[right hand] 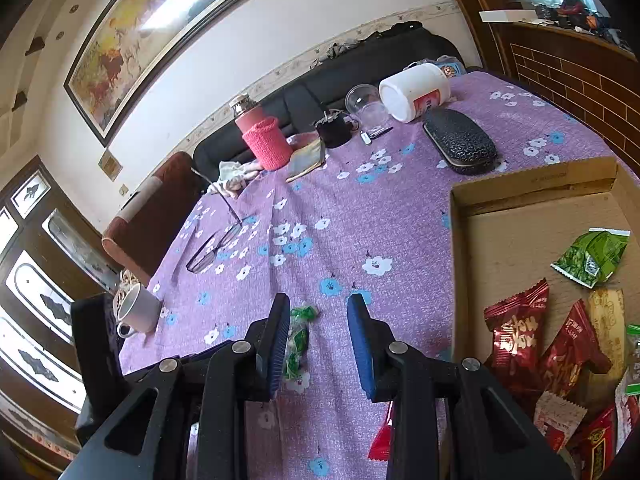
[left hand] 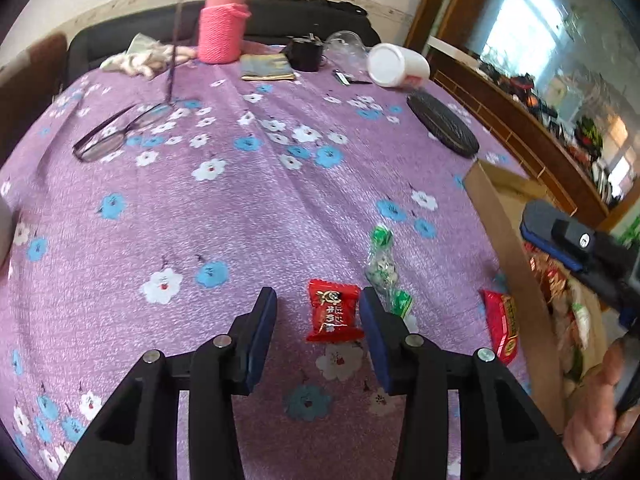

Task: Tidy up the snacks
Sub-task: 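Move back to the table and grasp a small red packet with the left gripper, then grasp the clear green-wrapped candy with the right gripper while the left gripper holds the red packet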

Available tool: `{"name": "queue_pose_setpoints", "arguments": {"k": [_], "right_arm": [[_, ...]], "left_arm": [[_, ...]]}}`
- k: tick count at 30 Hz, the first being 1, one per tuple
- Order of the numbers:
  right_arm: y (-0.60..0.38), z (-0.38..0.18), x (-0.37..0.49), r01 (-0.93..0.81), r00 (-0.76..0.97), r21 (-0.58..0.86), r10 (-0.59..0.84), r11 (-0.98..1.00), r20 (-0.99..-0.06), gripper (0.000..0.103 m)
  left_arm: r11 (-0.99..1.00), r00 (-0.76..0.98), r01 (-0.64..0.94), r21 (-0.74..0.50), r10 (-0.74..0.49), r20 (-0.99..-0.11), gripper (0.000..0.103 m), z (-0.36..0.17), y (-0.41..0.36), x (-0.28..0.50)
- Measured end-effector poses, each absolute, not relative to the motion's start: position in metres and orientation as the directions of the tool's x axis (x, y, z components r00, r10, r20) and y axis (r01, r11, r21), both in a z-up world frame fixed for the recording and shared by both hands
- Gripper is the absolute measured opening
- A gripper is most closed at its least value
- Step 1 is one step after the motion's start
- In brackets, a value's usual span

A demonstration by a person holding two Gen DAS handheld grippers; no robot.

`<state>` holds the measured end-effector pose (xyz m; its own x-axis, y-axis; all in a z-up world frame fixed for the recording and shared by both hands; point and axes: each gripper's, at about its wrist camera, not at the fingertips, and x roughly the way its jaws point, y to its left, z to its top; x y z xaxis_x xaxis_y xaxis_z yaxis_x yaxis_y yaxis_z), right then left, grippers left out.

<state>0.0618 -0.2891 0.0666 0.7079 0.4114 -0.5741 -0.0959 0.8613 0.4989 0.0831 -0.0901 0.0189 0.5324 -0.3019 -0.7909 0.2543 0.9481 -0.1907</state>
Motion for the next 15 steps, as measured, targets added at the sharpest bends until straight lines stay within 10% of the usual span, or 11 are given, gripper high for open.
{"name": "queue_pose_setpoints", "arguments": {"k": [4, 15], "right_arm": [[-0.283, 0.065, 0.062, -0.11, 0.699, 0.49, 0.418, 0.865, -0.58, 0.032], [-0.263, 0.056, 0.065, -0.156, 0.648, 0.505, 0.473, 0.849, -0.597, 0.032]], "left_arm": [[0.953, 0.555, 0.286, -0.1, -0.25, -0.794, 0.025, 0.011, -0.104, 0.078], [0.972, 0.604, 0.216, -0.095, -0.209, -0.769, 0.02, 0.019, -0.081, 0.085]]}}
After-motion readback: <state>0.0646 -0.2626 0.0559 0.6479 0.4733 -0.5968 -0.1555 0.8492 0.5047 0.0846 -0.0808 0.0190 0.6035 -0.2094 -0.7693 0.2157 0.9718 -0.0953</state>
